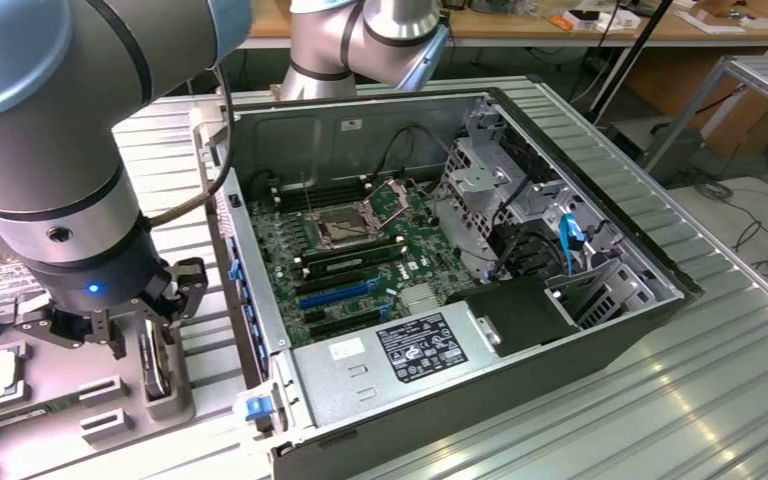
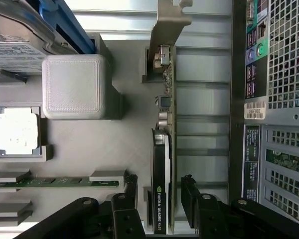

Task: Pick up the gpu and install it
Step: 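Pick up the gpu and move the gpu toward the slot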

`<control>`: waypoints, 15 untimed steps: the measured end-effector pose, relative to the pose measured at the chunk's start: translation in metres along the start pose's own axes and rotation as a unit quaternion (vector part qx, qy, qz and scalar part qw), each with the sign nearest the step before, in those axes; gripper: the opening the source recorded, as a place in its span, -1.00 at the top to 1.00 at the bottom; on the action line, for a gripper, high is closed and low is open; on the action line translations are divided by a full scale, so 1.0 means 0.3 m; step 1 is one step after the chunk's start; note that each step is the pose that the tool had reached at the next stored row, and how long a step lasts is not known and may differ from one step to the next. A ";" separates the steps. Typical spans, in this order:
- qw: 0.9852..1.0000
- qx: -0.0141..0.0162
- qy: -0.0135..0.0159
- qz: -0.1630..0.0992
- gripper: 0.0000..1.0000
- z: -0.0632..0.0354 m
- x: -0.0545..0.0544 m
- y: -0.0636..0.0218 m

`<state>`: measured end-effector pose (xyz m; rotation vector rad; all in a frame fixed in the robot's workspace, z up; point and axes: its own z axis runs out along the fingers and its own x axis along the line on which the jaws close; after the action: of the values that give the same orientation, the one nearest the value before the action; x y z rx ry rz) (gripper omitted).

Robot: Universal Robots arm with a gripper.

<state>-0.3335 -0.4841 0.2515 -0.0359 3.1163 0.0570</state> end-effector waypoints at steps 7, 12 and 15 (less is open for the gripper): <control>1.000 0.000 0.000 -0.012 0.04 0.023 -0.004 -0.001; 1.000 0.000 0.001 -0.013 0.04 0.027 -0.004 -0.001; 1.000 0.000 0.001 -0.013 0.04 0.028 -0.004 -0.001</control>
<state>-0.3322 -0.4841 0.2432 -0.0771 3.1161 0.0574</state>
